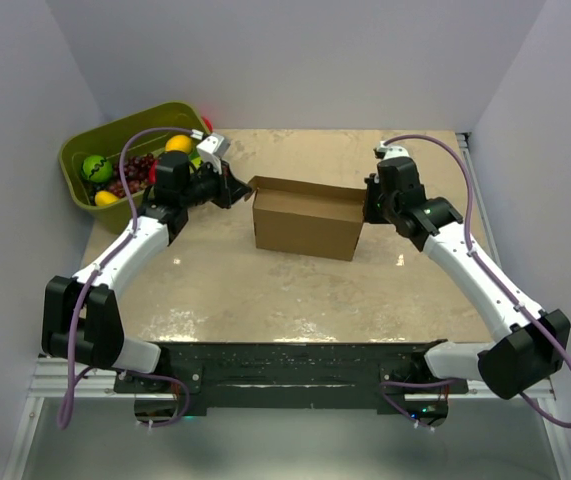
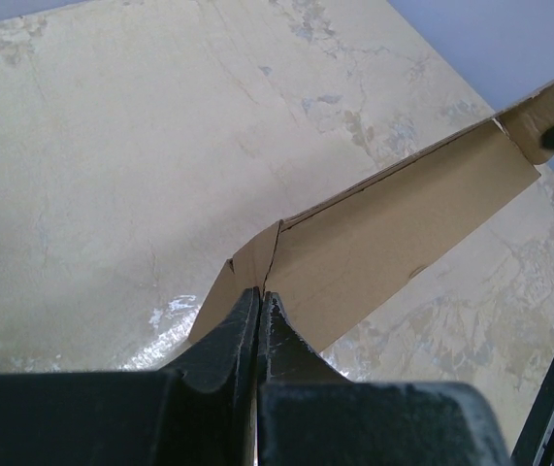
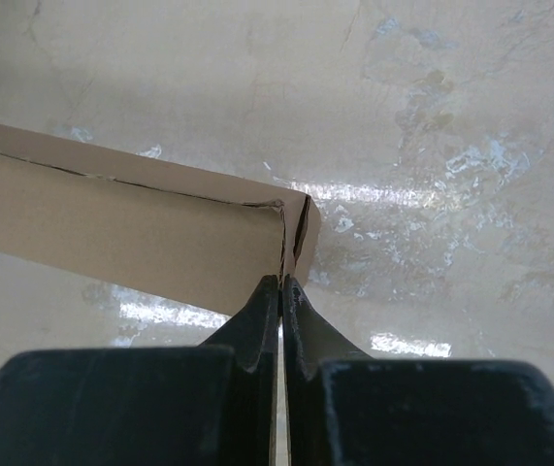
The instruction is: Fold the paper box
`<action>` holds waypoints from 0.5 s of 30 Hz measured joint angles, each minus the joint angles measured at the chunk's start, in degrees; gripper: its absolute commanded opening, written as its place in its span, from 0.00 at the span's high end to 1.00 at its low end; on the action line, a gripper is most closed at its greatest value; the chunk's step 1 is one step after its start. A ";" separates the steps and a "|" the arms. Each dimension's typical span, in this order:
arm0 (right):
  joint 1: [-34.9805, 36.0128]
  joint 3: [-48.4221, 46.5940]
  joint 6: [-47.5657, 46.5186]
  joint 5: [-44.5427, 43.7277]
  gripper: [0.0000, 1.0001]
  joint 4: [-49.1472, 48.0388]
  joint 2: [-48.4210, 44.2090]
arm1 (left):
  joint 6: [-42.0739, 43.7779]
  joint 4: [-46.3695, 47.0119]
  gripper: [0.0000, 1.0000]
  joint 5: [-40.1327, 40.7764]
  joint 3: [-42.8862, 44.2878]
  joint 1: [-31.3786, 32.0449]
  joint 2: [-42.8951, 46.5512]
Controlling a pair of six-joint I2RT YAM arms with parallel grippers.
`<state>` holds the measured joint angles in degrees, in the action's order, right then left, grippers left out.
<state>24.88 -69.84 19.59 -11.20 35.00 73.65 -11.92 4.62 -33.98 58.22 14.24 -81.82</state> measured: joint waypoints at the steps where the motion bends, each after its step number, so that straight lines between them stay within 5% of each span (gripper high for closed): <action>1: 0.00 0.07 -0.02 -0.26 1.00 -0.11 0.00 | 0.00 0.00 1.00 0.04 0.00 0.04 0.00; 15: 0.02 2.86 -0.28 -2.93 1.00 -4.85 -0.02 | -0.02 -0.04 1.00 0.33 -0.04 0.11 0.00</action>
<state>24.91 -66.98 19.31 -14.13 30.15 73.63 -11.94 4.58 -33.65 58.17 14.35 -81.82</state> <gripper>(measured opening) 0.011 0.021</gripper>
